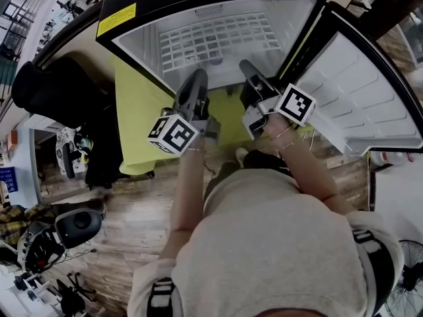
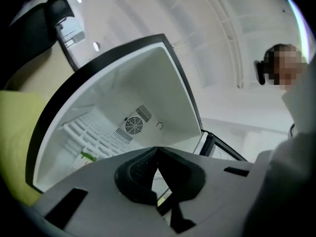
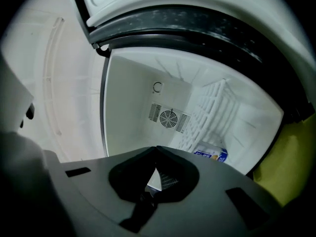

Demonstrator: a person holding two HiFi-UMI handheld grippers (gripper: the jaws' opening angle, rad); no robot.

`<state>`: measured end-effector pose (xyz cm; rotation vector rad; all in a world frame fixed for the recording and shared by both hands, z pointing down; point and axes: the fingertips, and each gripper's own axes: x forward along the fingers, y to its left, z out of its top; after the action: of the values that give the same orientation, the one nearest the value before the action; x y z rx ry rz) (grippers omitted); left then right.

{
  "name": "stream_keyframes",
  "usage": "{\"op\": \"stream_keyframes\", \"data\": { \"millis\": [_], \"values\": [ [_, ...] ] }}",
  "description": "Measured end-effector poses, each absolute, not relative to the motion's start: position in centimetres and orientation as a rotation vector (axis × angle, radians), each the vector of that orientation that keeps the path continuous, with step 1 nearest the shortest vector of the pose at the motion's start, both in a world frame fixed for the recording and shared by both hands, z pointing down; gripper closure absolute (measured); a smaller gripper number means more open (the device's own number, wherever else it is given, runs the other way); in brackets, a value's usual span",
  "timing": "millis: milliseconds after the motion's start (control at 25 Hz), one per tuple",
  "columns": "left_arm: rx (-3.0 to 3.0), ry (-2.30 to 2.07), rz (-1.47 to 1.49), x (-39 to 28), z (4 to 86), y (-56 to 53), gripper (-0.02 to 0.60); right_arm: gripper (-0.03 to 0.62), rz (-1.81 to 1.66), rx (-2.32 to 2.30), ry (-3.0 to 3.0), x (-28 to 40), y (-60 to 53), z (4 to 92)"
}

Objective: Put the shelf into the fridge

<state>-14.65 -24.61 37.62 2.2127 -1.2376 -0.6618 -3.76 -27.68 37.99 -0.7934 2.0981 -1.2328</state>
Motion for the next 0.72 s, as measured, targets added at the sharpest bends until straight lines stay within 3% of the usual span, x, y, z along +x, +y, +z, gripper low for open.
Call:
{"op": "stream_keyframes", "data": {
  "millis": [320,720],
  "values": [
    [2.487,-1.315,-0.38,-13.4,35.8,-24.1,0.569,0.583,-1.086,-0.794,2.388,-5.3,-26.0,36.2],
    [2.593,-1.398,-0.066,-12.1,36.8,-23.3,0.569,0.583,-0.57,-0.934,2.825,-6.6,-24.6,35.6]
  ]
}}
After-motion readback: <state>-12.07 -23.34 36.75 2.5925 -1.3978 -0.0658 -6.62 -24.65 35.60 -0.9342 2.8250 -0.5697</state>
